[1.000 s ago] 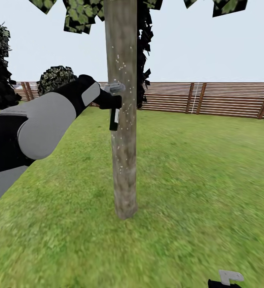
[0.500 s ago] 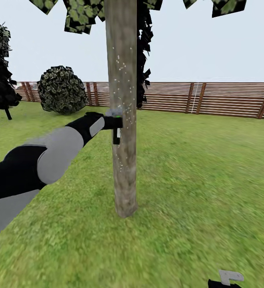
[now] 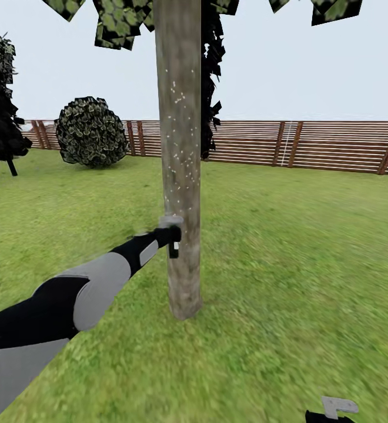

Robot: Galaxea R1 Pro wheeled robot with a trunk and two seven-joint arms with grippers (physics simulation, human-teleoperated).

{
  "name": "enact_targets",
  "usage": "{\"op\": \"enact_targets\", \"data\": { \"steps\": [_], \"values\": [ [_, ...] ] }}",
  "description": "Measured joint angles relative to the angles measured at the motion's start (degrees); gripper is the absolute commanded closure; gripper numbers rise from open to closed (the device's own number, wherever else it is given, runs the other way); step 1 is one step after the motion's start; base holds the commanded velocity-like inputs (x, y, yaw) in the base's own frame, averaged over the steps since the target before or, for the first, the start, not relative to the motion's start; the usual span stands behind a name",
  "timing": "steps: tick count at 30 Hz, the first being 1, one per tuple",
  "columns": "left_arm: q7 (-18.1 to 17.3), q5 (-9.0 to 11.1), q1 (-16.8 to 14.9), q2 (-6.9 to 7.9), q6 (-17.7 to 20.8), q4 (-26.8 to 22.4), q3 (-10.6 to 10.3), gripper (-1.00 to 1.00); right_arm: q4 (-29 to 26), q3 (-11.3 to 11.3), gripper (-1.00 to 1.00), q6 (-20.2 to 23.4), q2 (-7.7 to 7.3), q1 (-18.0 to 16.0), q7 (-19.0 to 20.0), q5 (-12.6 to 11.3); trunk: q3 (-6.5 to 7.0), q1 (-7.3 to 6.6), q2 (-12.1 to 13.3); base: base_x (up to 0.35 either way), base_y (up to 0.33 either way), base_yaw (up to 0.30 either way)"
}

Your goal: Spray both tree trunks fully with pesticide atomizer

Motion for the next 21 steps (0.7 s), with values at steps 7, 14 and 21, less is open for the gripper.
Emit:
{"op": "enact_targets", "data": {
  "steps": [7,14,21],
  "values": [
    [-0.05,-0.08,7.65,0.0,-4.46,0.08,-0.17,1.0,0.0,0.01,-1.0,0.0,0.03,0.0,0.0,0.01,0.0,0.0,0.0,0.0,0.0,0.0],
    [-0.06,-0.06,15.22,0.0,-10.21,0.08,-0.14,1.0,0.0,0.02,-1.0,0.0,0.5,0.05,0.08,0.02,0.0,0.0,0.0,0.0,0.0,0.0],
    [-0.16,0.0,17.57,0.0,-14.01,-0.06,0.16,1.0,-0.06,0.04,-1.0,-0.29,1.87,0.25,0.48,0.1,0.02,0.0,-0.01,0.0,0.094,0.0]
  ]
}}
